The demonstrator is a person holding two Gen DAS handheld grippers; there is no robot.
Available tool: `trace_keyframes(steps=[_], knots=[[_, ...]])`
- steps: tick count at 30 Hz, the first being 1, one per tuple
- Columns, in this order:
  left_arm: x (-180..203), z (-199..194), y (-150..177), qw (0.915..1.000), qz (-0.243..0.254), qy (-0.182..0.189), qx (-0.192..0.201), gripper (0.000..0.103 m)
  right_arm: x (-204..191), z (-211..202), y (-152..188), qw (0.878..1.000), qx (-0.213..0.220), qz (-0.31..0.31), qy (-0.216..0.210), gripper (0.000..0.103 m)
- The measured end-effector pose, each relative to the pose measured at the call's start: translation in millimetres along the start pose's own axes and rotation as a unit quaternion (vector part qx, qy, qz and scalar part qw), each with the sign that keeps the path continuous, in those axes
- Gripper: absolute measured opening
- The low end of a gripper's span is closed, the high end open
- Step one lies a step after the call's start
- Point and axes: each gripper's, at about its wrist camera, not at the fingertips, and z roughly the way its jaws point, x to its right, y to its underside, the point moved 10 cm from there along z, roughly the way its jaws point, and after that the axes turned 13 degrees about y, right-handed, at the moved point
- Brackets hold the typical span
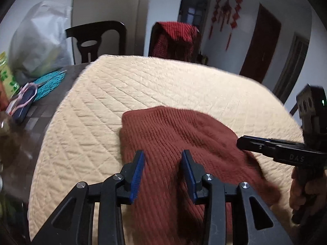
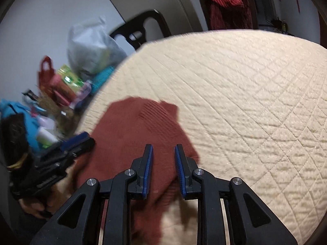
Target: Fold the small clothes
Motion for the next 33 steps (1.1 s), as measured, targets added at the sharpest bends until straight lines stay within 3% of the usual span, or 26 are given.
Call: trace_keyframes(steps=[3,7,11,15,21,33], knots=[[-2.1,11.2,3.9,0.9996,0.020,-0.013,-0.014,0.040,11.6,4.6,2.9,1.000,-0.004,0.005,0.012,0.022],[-0.4,-3.5,3.7,0.9997,0.019,-0.016,-0.008,0.040,13.8,-16.9,5.1,1.000,0.010,0.000,0.019,0.022],[12.3,-29.8,13.9,0.9995,0.027,-0.016,0.005,0.039,-10.0,-55.3,12.7,0.998,0.051,-0.036,0.000,0.022],[21.1,-52.3,27.2,0.9991,0.029,-0.026,0.016,0.039,-34.6,-72.8,33.5,0.994,0.064,-0.083,-0.010,0.022],[24.1,-60.0,54.7,0.9996,0.011,-0.021,0.013,0.037,-41.7,-51.6,61.4,0.991,0.038,-0.129,0.023,0.019],[12.9,-44.0,64.0,0.9996,0.005,-0.026,-0.006,0.036,-33.4,-41.4,68.9,0.993,0.027,-0.110,0.029,0.019]])
